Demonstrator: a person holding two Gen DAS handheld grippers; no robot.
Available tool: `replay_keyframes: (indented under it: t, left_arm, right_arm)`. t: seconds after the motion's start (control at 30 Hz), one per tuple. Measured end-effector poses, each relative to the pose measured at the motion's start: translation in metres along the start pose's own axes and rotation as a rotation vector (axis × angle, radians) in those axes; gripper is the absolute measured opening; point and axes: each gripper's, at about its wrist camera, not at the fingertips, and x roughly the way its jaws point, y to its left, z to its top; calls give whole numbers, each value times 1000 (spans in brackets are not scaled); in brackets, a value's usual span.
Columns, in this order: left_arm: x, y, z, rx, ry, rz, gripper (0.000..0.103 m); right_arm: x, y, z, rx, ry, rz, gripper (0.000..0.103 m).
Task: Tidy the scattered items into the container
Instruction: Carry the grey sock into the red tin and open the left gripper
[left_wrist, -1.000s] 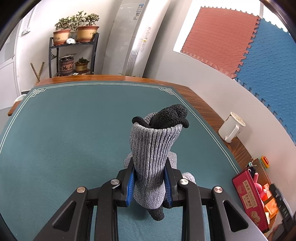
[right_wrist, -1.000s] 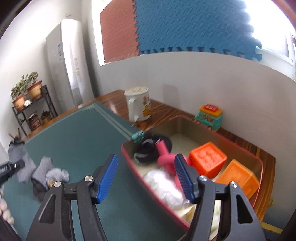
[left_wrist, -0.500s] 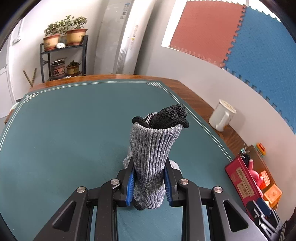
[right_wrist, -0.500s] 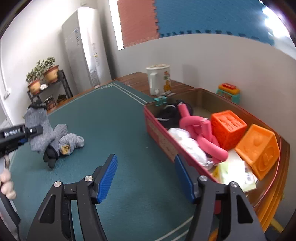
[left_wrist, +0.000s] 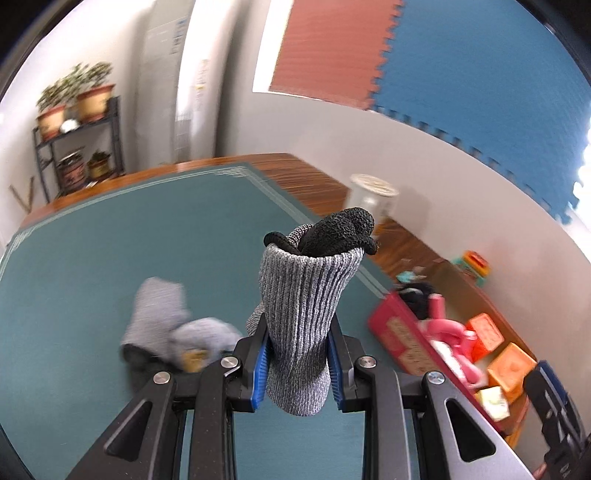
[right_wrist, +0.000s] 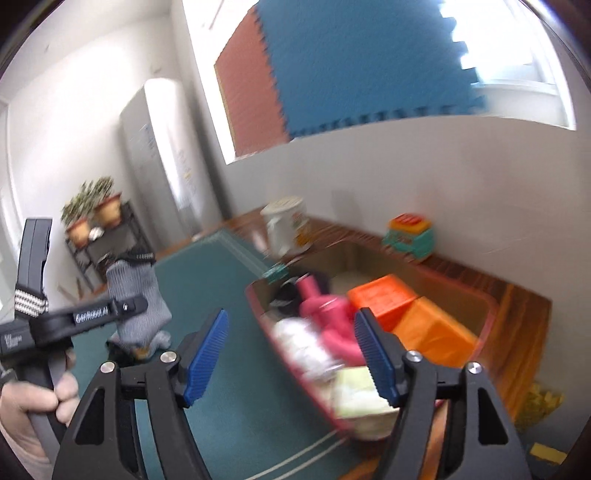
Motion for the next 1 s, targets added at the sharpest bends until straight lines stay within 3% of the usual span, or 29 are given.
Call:
replay_keyframes:
  t: [0.47,0.5,0.6,0.83,1.0]
  left_arm:
    - [41,-123,1,152,98,-287,29]
    - [42,-127,1,155,96,-297,35]
    - [44,-131,0,147,82,-306,81]
    - [35,-115,5,114,40,-284,82]
    - [26,-89,7,83,9,-221,82]
  right_arm:
    - [-3,-76,8,119,-11,-114,75]
    - [-1,-77,8,121,-10,-114,75]
    - [2,-78,8,120,-4,-109,75]
    - [7,-67,6,107,4,-84,75]
    - [9,-47,6,73,9,-51,75]
